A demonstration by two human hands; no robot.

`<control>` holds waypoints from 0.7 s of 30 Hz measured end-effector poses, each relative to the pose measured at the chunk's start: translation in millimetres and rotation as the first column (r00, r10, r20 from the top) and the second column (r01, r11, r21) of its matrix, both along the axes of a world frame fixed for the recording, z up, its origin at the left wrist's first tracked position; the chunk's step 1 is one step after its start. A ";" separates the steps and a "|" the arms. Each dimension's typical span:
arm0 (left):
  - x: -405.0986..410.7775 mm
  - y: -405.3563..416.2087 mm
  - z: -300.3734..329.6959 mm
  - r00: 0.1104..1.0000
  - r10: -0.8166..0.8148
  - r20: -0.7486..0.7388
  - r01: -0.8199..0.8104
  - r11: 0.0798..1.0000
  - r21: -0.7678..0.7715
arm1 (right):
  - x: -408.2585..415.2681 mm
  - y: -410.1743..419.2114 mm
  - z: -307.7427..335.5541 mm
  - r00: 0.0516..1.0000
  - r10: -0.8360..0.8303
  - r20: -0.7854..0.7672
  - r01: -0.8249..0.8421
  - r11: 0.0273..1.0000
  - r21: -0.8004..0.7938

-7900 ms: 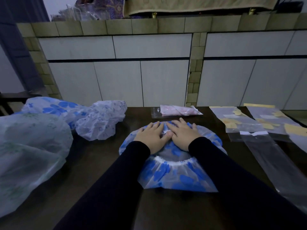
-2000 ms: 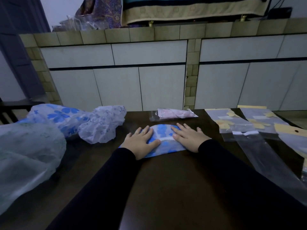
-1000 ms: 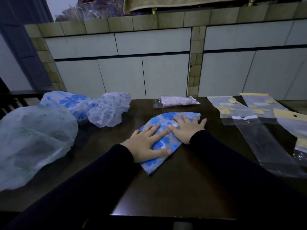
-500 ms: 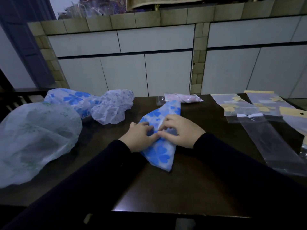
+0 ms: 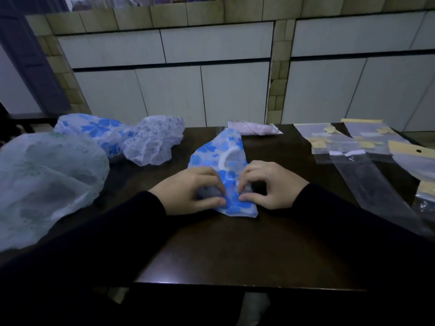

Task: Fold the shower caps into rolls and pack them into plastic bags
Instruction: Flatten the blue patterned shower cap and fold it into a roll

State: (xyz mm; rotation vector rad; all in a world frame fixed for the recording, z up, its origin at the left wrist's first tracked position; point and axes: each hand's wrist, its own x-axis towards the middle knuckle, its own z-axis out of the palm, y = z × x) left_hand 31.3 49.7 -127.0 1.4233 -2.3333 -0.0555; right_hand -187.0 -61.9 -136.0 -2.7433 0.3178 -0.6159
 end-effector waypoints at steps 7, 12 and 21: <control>-6.7 2.5 -8.2 0.999 0.035 -0.032 -0.036 0.999 -0.038 | -6.6 -2.5 3.4 1.000 -0.009 0.005 0.008 0.994 0.113; -8.5 4.7 -11.1 0.999 0.024 -0.042 -0.027 0.997 -0.066 | -13.0 -0.2 11.0 0.990 0.056 -0.128 -0.041 0.993 0.114; -12.1 1.3 -7.6 0.965 0.161 -0.208 -0.151 0.986 0.063 | -7.8 -1.5 9.2 0.999 -0.008 -0.033 0.012 0.990 0.139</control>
